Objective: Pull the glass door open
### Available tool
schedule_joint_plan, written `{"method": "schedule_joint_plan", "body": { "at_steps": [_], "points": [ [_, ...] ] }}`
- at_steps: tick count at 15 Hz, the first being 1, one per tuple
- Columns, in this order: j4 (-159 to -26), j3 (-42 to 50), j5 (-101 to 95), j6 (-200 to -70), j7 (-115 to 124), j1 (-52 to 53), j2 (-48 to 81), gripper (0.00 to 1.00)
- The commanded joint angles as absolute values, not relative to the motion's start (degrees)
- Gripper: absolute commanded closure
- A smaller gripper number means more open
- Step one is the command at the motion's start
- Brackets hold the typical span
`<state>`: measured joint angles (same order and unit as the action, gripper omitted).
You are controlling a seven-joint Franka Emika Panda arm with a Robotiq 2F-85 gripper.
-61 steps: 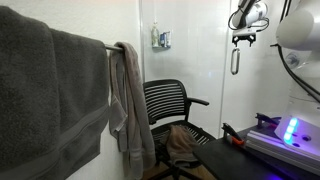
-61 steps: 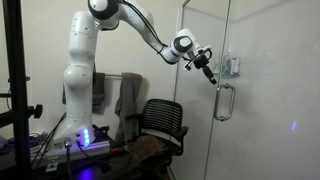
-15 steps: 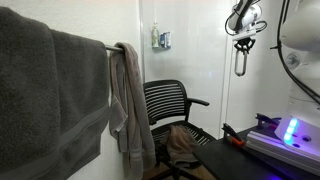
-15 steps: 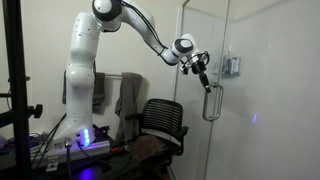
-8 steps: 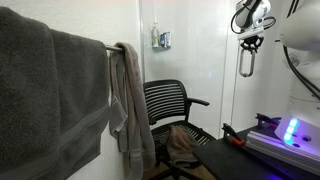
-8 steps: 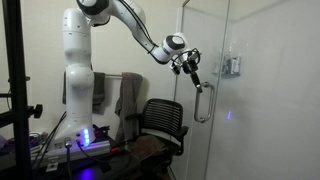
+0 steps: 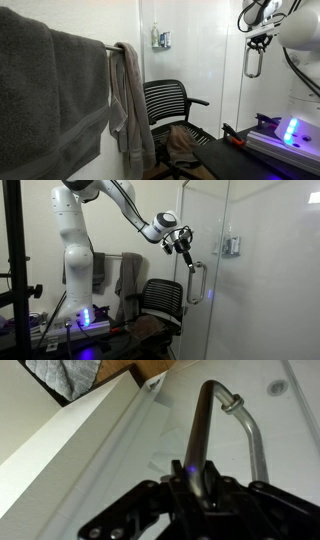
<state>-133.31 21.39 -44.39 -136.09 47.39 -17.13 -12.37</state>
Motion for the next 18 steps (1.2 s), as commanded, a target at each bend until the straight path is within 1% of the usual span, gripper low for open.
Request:
{"method": "schedule_joint_plan", "body": {
  "at_steps": [1,2,3,10,11,12,13,14,15,18],
  "points": [
    [-133.7,18.3,-50.4,-125.6,43.3,-22.4,-20.8,0.94],
    [-134.5,20.0,-51.1,-125.5,43.4,-21.0,-21.9,0.94],
    [-135.3,18.0,-50.7,-126.1,42.1,-23.4,-22.6,0.94],
    [-139.4,17.3,-50.2,-128.7,35.8,-27.4,-27.4,0.94],
    [-139.8,17.3,-50.2,-129.2,35.1,-27.9,-27.9,0.90],
    [-140.1,17.3,-49.9,-129.5,34.0,-28.3,-28.2,0.54],
    [-140.3,17.1,-49.8,-129.8,33.6,-28.7,-28.7,0.51],
    [-140.5,17.1,-49.8,-130.1,33.0,-29.1,-28.9,0.51],
    [-143.9,18.8,-45.1,-141.1,37.1,-26.4,-22.8,0.77],
    [-144.6,18.7,-45.0,-141.5,36.0,-27.0,-23.5,0.76]
  ]
}}
